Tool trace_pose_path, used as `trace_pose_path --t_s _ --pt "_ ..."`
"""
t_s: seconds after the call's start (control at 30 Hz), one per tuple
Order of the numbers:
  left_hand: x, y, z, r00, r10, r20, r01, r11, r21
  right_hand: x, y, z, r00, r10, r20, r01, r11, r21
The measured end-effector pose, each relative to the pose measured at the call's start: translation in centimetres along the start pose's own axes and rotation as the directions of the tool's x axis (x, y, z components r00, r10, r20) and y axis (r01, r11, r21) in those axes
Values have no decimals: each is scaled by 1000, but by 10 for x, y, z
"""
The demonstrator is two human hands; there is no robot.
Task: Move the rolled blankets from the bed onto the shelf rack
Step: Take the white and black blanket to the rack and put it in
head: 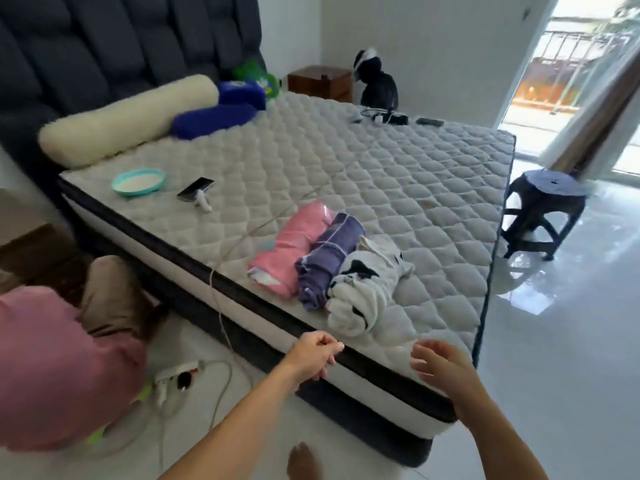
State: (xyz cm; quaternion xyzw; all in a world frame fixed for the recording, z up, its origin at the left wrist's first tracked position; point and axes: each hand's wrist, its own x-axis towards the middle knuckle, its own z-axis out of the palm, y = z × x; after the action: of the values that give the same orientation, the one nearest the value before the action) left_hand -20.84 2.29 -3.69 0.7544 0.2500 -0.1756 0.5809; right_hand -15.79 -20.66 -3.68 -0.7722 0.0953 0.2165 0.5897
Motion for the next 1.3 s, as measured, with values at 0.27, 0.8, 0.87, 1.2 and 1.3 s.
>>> trace_pose_path --t_s 0.27,0.8,0.87,1.2,1.3 --pt "136 31 -5 957 -283 62 287 900 -328 104 -38 18 989 131 -63 -132 991 -11" --pt "259 60 -22 787 -576 224 613 772 -168 334 -38 51 864 503 13 -496 847 192" --pt "261 61 -17 797 -575 184 597 796 -98 343 -39 54 821 564 90 -569 792 221" --pt "259 70 -16 837 -536 108 543 838 -56 332 -39 52 817 562 130 -567 740 363" --pt "248 71 -20 872 -482 88 488 869 -76 316 -42 52 867 477 145 -482 727 490"
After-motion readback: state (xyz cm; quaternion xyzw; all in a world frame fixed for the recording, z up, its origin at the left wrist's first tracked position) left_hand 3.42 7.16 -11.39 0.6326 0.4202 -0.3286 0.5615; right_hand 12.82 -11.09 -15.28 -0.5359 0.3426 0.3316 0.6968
